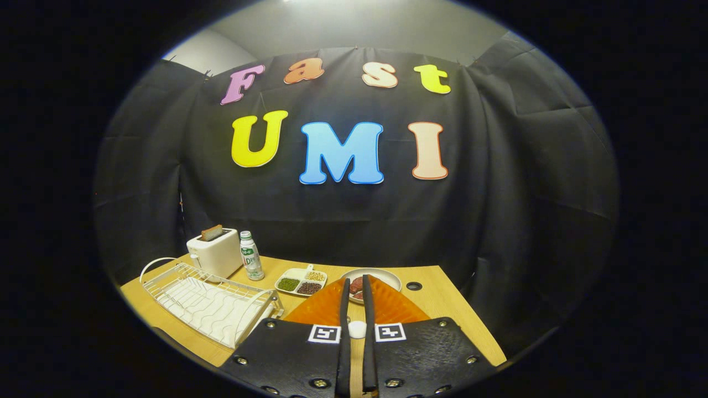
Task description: Take the plate from the dish rack, then take the spoon from the basket and place it into the plate.
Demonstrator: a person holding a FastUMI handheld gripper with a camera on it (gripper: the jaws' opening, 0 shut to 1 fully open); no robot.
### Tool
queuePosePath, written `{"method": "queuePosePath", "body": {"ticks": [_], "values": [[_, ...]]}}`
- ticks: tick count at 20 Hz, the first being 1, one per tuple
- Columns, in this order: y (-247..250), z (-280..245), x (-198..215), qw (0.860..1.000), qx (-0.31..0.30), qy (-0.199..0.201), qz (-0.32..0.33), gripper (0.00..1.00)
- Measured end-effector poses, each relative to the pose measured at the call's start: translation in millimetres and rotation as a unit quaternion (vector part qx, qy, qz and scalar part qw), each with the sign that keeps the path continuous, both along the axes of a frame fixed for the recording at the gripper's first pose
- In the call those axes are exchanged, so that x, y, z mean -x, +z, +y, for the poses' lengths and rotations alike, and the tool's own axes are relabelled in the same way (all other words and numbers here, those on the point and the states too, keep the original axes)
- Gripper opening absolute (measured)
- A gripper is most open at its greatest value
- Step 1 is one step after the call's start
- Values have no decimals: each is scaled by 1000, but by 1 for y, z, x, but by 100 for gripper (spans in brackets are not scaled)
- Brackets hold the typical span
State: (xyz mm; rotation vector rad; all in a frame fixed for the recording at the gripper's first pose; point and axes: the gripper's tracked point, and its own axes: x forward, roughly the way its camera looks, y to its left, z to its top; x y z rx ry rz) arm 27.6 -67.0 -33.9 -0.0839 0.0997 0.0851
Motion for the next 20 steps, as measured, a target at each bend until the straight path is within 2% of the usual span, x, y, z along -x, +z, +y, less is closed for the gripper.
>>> {"method": "queuePosePath", "body": {"ticks": [10,13,20], "values": [[32,17,33,1000,17,10,3,8],[16,21,47,999,22,23,23,8],[-69,59,79,989,38,78,121,8]]}}
